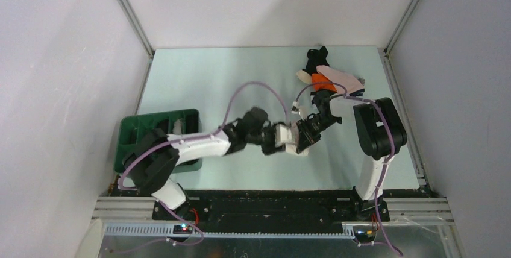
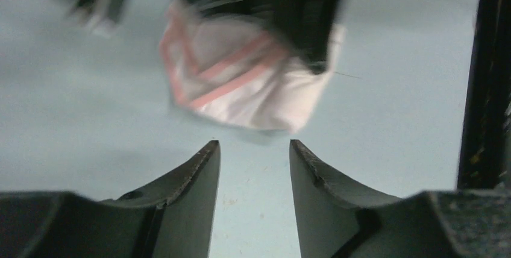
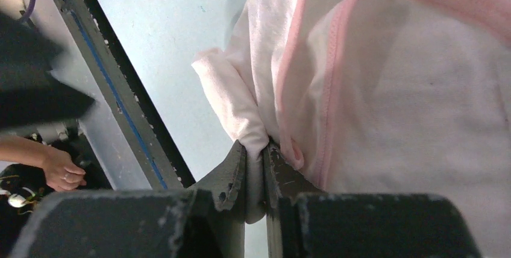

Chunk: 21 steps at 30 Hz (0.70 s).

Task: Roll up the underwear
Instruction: Roll the underwear to the center of the board.

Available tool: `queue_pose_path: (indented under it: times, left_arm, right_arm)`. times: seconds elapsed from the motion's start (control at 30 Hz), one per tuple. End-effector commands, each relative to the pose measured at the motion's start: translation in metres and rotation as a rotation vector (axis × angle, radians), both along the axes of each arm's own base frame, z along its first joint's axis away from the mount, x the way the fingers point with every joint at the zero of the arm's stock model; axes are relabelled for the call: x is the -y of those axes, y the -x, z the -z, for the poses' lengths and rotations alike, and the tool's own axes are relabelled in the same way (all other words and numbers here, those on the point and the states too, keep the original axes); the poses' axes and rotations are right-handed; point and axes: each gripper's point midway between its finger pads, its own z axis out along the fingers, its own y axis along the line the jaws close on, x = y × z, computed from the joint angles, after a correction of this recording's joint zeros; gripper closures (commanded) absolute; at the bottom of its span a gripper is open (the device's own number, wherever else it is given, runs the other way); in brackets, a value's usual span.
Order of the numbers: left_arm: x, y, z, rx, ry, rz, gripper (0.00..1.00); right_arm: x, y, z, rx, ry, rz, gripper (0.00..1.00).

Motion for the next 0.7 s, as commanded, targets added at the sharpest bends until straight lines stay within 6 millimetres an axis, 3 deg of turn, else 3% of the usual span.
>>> queue_pose_path:
  times: [0.0,0.2,0.67]
  left_arm:
    - [0.019,0.004,-0.008,0.592,-0.008,0.272,0.42]
    - [0.036,0.015,0.000,0.766,0.016,0.407,0.43]
    - [0.041,0.042,0.030,0.726,-0.030,0.552,0.53]
  right_arm:
    - [0.017,0.008,0.020,-0.060,0.134,0.008,1.00]
    - [0.016,0.007,0.021,-0.078,0.144,0.014,1.00]
    - [0.017,0.007,0.021,-0.079,0.145,0.017,1.00]
